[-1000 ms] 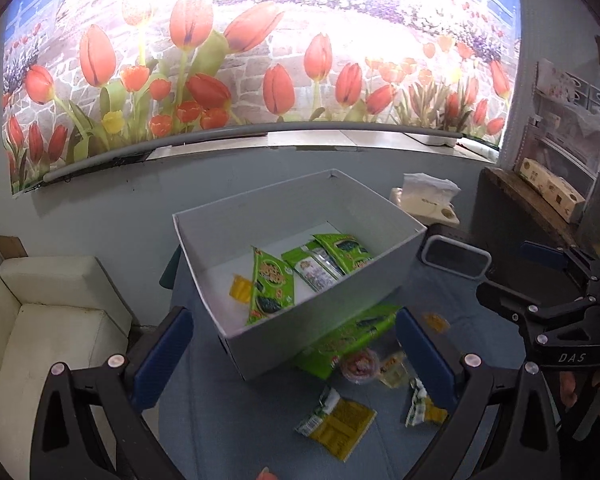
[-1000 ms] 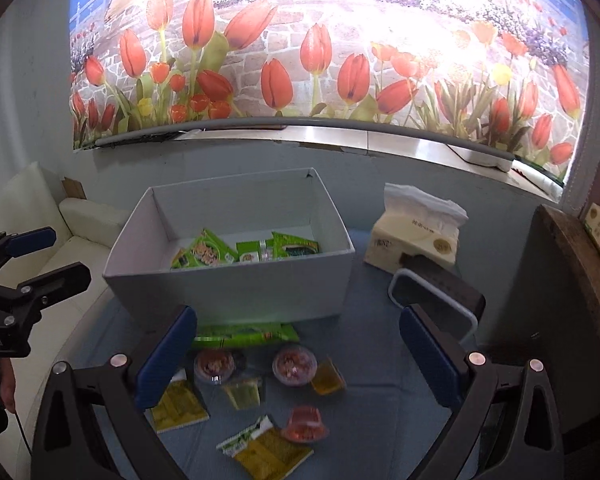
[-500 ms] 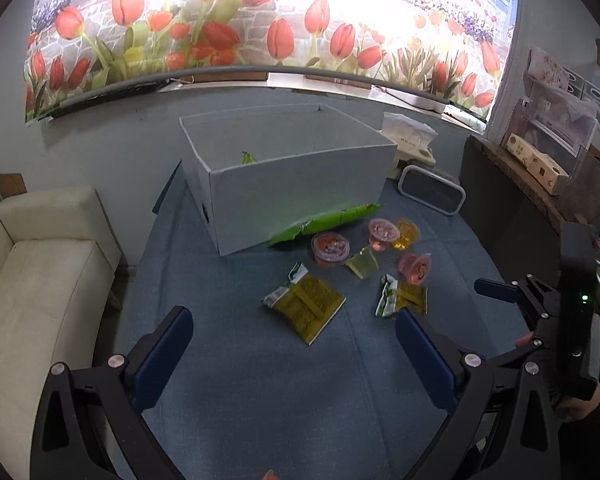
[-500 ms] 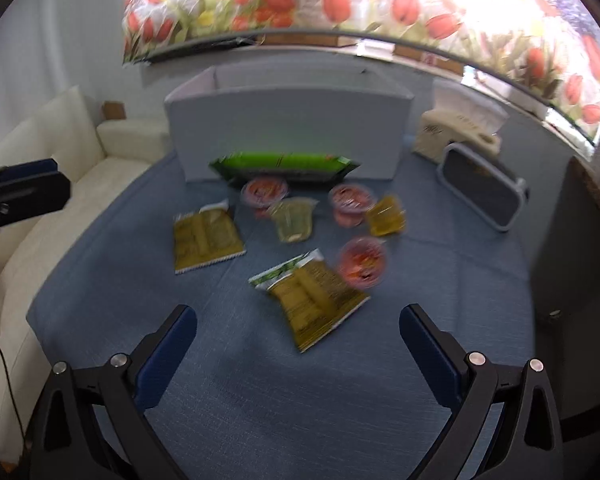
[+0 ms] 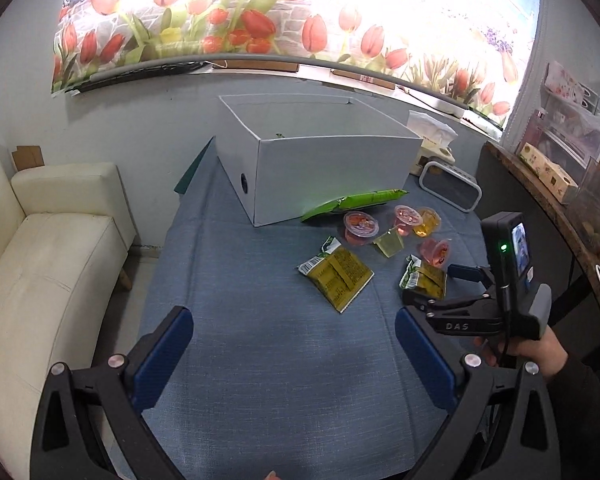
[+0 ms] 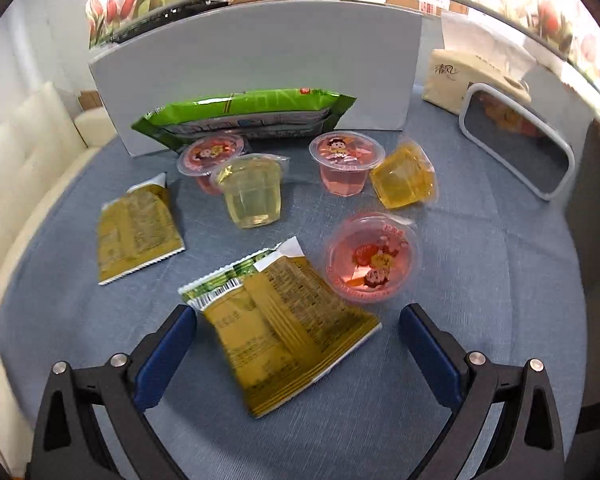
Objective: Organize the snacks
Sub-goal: 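Move both tools back over the remaining snacks on the table, then grasp a yellow-brown snack packet with right gripper while left grasps another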
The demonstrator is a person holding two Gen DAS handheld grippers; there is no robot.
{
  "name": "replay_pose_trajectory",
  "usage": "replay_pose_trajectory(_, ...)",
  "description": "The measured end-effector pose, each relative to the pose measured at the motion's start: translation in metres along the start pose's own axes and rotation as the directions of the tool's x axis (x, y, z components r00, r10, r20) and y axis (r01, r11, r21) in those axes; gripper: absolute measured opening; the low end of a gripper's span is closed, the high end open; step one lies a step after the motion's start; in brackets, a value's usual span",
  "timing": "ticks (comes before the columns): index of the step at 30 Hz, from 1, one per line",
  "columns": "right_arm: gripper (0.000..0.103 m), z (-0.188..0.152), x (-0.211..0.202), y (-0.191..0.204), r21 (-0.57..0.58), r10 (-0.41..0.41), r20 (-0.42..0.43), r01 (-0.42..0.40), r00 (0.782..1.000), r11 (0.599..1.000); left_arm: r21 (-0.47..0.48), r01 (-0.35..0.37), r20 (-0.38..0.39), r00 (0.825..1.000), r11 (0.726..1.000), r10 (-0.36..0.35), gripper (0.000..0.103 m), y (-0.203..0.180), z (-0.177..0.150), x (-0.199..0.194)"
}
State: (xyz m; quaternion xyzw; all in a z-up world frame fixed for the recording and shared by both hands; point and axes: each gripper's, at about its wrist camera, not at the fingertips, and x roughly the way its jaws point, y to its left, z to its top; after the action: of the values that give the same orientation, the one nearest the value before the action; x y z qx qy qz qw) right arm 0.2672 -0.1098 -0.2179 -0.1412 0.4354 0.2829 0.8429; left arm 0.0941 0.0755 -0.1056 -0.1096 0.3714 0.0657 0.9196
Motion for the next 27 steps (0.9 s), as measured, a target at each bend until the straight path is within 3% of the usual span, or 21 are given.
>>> replay_pose_trajectory(6,0.099,0.001,0.000,0.011,-0.023,-0.002,0.029,0.003,1.000,1.000,0.012,-0.006,-0.003,1.000,1.000,0.006,0.103,-0.003,-0.001,0.003)
replay_pose_trajectory(10,0.071,0.001,-0.005,0.016,-0.030,0.004,0.043,-0.002,0.999,1.000,0.040,0.004,-0.017,1.000,0.999,-0.004,0.103,-0.012,-0.003,0.009)
replay_pose_trajectory(17,0.067,-0.001,-0.015,0.007,0.014,0.053,0.037,-0.054,0.998,0.998,0.085,0.036,-0.028,0.999,0.996,-0.033,0.103,-0.024,0.000,0.024)
replay_pose_trajectory(27,0.067,-0.026,-0.096,-0.002,0.019,0.022,0.131,-0.025,0.991,1.000,0.122,0.031,-0.051,0.998,0.992,-0.025,0.103,-0.040,0.016,0.083)
